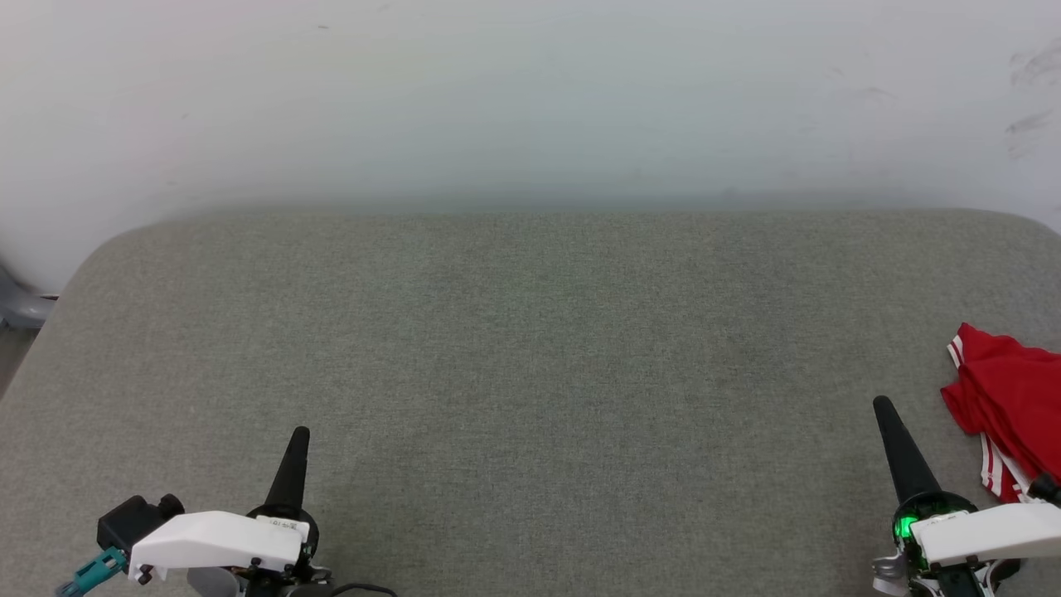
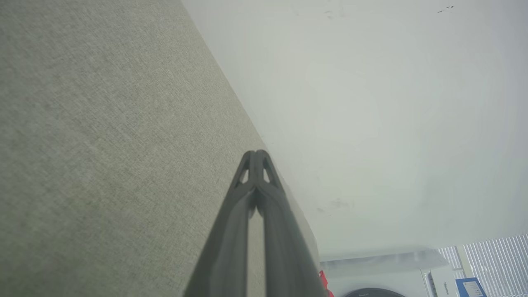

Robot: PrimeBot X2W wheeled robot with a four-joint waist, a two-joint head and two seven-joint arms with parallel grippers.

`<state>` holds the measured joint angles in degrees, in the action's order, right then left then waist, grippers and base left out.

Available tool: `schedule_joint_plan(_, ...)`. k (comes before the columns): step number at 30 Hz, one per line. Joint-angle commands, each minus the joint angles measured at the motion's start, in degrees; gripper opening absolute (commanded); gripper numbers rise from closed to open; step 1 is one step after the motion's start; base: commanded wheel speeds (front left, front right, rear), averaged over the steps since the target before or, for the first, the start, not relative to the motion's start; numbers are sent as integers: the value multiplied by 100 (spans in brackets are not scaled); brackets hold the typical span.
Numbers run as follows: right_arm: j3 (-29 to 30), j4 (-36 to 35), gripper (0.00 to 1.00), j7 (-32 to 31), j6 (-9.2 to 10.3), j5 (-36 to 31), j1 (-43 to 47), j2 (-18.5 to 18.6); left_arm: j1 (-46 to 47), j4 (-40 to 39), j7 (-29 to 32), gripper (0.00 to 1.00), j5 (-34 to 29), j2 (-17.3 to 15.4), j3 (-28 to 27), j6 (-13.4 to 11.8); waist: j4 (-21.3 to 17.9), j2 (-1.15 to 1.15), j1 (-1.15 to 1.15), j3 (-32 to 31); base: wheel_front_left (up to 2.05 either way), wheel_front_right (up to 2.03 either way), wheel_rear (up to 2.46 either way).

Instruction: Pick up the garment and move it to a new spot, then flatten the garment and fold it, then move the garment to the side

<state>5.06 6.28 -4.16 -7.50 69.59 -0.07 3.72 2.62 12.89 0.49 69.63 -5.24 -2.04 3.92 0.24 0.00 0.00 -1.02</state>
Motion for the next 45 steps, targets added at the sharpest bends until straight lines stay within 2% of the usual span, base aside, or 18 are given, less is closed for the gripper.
schedule_joint_plan(1,4,5,0,-26,0,137,-153,43,124,-23,37,0,115,-2,-33,43,0,0,0,3,0,0,0)
schedule_joint_plan(45,35,709,0,-140,2,2151,-615,6,383,106,561,0,2059,221,-426,344,-21,0,0,104,0,0,0)
